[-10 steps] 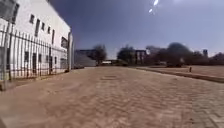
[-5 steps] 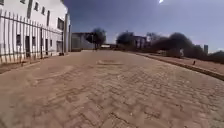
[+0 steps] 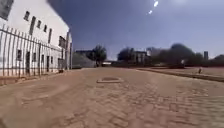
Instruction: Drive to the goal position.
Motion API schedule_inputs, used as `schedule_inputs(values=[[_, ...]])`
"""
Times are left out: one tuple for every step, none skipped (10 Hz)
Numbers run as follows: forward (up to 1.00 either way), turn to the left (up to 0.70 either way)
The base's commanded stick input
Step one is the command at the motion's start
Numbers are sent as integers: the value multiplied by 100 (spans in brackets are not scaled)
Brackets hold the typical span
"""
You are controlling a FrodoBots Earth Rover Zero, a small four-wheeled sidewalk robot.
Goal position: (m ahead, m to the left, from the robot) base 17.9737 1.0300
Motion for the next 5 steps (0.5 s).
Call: schedule_inputs(values=[[100, -39], [100, -35], [100, -15], [100, 0], [100, 0]])
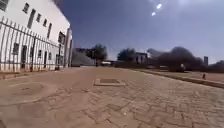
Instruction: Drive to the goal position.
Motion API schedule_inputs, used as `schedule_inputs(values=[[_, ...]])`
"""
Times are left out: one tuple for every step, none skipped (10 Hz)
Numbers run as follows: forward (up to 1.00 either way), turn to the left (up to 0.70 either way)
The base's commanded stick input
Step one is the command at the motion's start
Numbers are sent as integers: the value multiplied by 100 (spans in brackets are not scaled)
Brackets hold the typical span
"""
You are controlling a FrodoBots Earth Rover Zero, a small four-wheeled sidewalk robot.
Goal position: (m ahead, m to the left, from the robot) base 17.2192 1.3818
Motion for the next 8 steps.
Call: schedule_inputs(values=[[100, 0], [100, 0], [100, 0], [100, 0], [100, 0], [100, 0], [100, 0], [100, 0]])
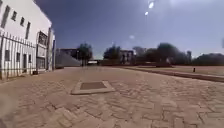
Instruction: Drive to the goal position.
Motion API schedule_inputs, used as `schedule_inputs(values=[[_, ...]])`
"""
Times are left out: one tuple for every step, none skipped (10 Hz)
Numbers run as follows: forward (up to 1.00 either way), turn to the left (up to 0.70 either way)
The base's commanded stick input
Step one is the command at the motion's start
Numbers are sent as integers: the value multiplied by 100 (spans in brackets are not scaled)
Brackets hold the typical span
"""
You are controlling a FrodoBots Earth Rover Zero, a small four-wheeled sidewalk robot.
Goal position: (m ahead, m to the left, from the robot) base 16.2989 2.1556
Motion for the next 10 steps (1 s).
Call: schedule_inputs(values=[[100, 0], [100, 0], [100, 0], [100, -2], [100, -7], [100, -14], [100, -28], [100, -37], [100, -20], [100, -3]])
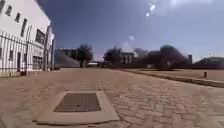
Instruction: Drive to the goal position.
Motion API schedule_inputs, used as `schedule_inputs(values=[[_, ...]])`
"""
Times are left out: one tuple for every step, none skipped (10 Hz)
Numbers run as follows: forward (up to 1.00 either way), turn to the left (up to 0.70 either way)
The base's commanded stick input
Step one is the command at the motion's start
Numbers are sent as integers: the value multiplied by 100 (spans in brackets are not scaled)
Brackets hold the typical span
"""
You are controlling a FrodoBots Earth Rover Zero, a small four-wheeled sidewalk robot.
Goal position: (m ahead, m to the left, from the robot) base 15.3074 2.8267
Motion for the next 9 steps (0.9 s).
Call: schedule_inputs(values=[[100, 0], [100, 0], [100, 0], [100, 0], [100, 0], [100, 0], [100, 0], [100, 0], [100, 0]])
